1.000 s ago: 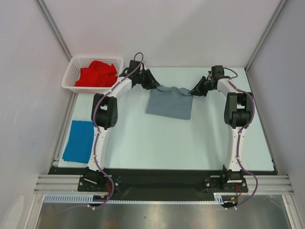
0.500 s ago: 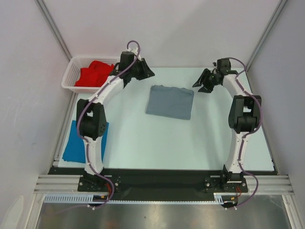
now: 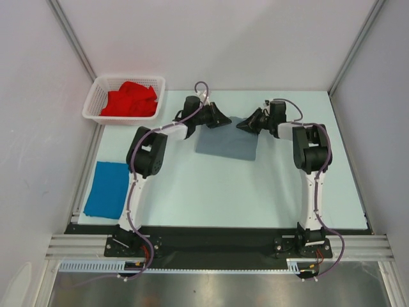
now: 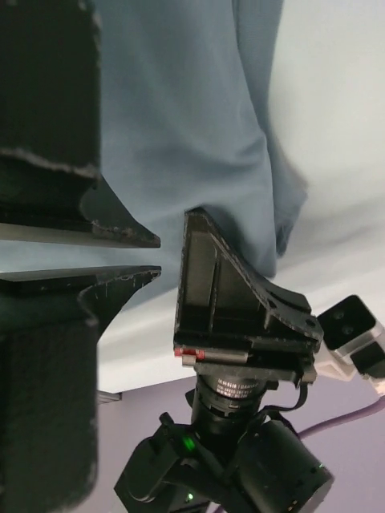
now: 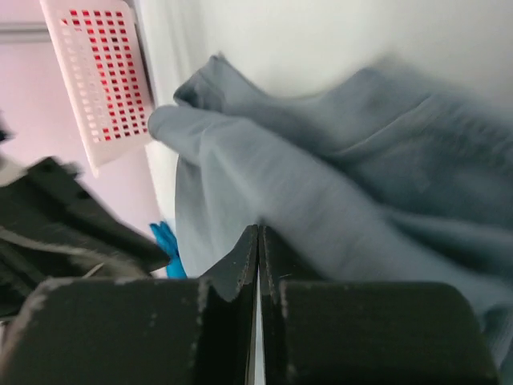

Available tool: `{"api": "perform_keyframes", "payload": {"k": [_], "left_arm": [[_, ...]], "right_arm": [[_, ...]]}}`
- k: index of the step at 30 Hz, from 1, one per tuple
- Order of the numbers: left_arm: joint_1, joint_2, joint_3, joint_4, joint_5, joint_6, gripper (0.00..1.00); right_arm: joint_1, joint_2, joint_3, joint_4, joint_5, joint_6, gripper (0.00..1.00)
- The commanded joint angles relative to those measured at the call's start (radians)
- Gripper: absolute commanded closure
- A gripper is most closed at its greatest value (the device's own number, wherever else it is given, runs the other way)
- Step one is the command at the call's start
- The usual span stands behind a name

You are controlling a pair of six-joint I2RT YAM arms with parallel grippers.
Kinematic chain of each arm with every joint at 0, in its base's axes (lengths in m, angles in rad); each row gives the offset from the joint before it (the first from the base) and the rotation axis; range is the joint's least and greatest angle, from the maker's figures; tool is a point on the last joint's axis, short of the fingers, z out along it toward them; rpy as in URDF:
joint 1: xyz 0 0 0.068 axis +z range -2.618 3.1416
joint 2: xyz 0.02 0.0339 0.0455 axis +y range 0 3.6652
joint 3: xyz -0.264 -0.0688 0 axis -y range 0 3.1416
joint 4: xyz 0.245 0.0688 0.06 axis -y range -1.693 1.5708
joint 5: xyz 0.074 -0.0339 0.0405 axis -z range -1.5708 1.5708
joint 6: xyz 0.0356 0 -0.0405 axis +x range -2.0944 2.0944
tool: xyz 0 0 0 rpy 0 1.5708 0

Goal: Fold and stack the t-shirts
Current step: Fold the tshirt

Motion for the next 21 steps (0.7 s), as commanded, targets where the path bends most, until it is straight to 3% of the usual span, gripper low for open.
{"api": "perform_keyframes", "payload": {"k": [1,7,14,21], "left_arm": [[0.032,0.078,0.010,0.299,0.041,-0.176,0.83],[0.077,0.189,0.025,0.427,-0.011,-0.313,0.83],[0.117,0.260,0.106,0.296,-0.079,-0.342,0.85],[0.135,0.298,0.186,0.166,-0.136,-0.332,0.85]], "right_arm": [[-0.004,0.057,-0.002,0.260,-0.037,0.117,0.98],[-0.027,0.144,-0.010,0.376,-0.017,0.188,0.98],[-0.084,0.204,0.001,0.444,0.032,0.307,0.96],[-0.113,0.235,0.065,0.289,0.114,0.315,0.96]]}}
